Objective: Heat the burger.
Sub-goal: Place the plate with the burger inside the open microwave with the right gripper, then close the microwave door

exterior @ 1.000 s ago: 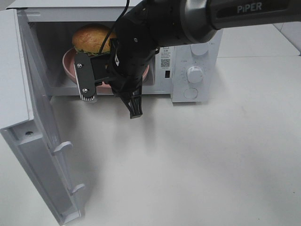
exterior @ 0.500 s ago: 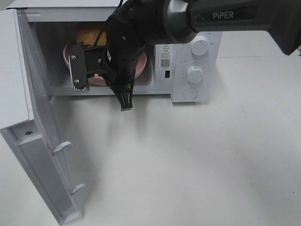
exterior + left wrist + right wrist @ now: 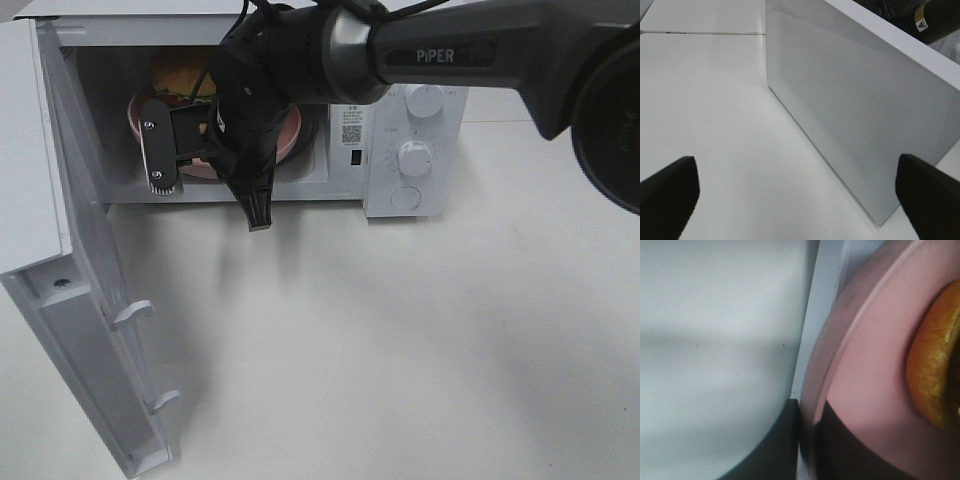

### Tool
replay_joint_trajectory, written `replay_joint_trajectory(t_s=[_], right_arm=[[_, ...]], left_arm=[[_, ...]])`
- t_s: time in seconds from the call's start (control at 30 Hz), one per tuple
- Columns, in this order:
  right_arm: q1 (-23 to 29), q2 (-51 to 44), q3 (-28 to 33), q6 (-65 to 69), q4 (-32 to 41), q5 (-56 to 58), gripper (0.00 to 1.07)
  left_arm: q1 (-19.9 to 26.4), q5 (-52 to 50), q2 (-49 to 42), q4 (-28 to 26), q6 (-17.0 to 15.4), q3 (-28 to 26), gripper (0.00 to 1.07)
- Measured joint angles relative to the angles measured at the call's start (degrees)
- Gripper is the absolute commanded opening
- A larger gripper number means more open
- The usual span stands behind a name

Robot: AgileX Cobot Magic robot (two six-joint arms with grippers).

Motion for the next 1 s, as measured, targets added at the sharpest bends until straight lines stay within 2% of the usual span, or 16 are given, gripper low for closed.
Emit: replay_joint_trajectory(t_s=[0.17, 0.27, 0.3, 0.37, 0.4, 0.43, 0.47, 0.57, 0.87, 1.0], right_arm=[[0.0, 0.8, -0.2, 0.0, -0.5, -0.1, 0.04], [0.0, 1.1, -0.3, 0.2, -0.5, -0.6, 0.10], [0.0, 1.1, -0.3, 0.6, -0.6, -1.1, 0.17], [0.0, 1.1, -0.5, 1.2, -1.1, -2.1, 0.21], [0.0, 1.1, -0.7, 1.4, -1.4, -2.6, 0.28], [0.0, 1.1, -0.7, 1.4, -1.4, -2.6, 0.28], [0.0, 1.0, -0.9, 1.5, -1.4, -3.4, 0.35], [0.0, 0.8, -0.9, 1.5, -1.3, -3.5, 0.43], [0.0, 0.8, -0.9, 1.7, 1.4, -1.3, 0.49], [0.0, 0.6, -0.9, 1.7, 2.2, -0.7, 0.56]], left_arm=[[0.0, 0.0, 0.0, 0.0, 0.0, 0.0, 1.00], [0.0, 0.0, 0.0, 0.0, 0.0, 0.0, 1.00], [0.0, 0.0, 0.0, 0.0, 0.0, 0.0, 1.00], [0.0, 0.0, 0.0, 0.0, 0.0, 0.0, 1.00], [0.0, 0.0, 0.0, 0.0, 0.0, 0.0, 1.00], [0.0, 0.0, 0.0, 0.0, 0.0, 0.0, 1.00], [0.0, 0.0, 0.0, 0.0, 0.0, 0.0, 1.00], [0.0, 0.0, 0.0, 0.0, 0.0, 0.0, 1.00], [0.0, 0.0, 0.0, 0.0, 0.0, 0.0, 1.00], [0.0, 0.0, 0.0, 0.0, 0.0, 0.0, 1.00]])
